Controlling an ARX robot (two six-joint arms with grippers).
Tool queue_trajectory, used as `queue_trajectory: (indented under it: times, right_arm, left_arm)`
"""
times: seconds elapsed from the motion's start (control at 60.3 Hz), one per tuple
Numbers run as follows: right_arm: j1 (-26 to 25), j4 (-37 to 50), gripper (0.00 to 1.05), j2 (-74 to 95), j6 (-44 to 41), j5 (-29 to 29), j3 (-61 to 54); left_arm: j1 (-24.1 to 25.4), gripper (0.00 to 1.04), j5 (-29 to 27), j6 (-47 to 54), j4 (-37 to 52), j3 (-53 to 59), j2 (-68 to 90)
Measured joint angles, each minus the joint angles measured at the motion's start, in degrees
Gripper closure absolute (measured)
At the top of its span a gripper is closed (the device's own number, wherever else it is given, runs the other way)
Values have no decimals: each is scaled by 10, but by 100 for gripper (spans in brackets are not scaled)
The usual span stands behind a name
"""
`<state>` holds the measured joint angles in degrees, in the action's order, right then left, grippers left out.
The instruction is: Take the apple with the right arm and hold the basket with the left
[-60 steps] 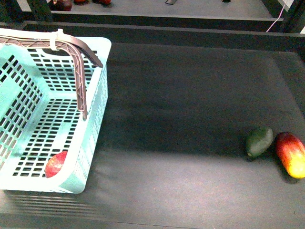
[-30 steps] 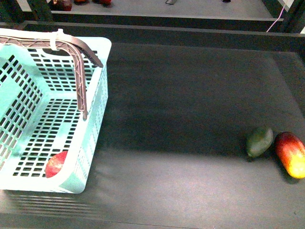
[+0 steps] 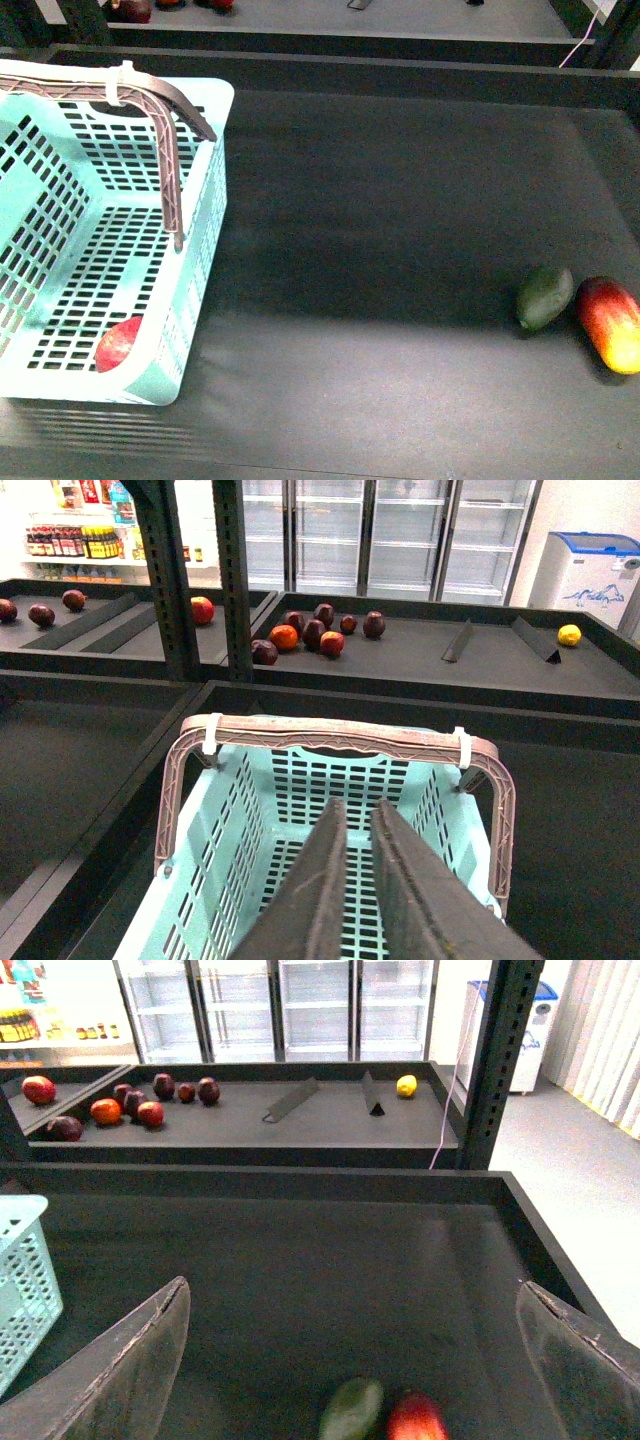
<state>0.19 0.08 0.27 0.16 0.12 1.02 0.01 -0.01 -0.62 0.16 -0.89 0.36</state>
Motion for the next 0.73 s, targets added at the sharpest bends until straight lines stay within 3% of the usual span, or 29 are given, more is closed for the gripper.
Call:
queue_trajectory:
  times: [0.381, 0.729]
  right_arm:
    - [0, 0, 9, 0, 0, 0, 0]
    - [0, 0, 9, 0, 0, 0, 0]
  left_arm:
    - [0, 7, 0, 0, 0, 0, 0]
    - [0, 7, 0, 1, 0, 0, 0]
